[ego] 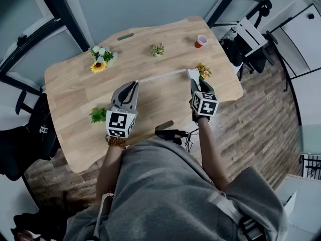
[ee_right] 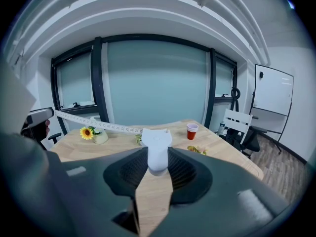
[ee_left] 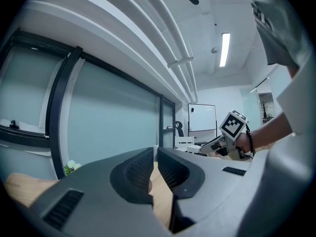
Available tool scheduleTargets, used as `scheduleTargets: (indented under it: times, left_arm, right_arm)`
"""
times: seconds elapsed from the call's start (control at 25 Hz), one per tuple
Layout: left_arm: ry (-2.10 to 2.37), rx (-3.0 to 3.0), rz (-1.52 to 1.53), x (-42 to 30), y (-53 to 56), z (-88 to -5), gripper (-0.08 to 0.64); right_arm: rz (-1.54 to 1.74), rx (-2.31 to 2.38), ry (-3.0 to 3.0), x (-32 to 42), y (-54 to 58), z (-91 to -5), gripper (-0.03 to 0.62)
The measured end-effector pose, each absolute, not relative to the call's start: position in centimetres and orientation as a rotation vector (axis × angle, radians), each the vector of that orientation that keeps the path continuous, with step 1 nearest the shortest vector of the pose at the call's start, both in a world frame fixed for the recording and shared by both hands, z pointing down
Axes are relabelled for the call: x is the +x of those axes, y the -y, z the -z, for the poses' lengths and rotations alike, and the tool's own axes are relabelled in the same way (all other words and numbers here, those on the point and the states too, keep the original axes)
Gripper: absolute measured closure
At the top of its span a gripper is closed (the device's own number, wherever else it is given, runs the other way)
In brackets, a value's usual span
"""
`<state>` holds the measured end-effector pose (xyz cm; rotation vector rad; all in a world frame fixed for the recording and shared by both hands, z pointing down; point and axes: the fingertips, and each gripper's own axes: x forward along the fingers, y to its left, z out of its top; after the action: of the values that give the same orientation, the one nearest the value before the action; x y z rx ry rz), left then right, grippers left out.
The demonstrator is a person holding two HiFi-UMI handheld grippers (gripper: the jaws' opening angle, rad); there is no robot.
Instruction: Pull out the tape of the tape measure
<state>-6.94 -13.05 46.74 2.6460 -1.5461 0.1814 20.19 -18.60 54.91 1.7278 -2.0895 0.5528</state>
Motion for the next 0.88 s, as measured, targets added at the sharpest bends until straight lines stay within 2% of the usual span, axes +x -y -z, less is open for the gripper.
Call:
scheduleTargets:
  times: [0.88]
  left_arm:
    - [1.626, 2.595, -0.156, -8.6, 13.4, -46.5, 0.528]
  right_arm:
    - [-0.583, 1.793, 2.031, 23.1, 18.4, -55.6, 0.460]
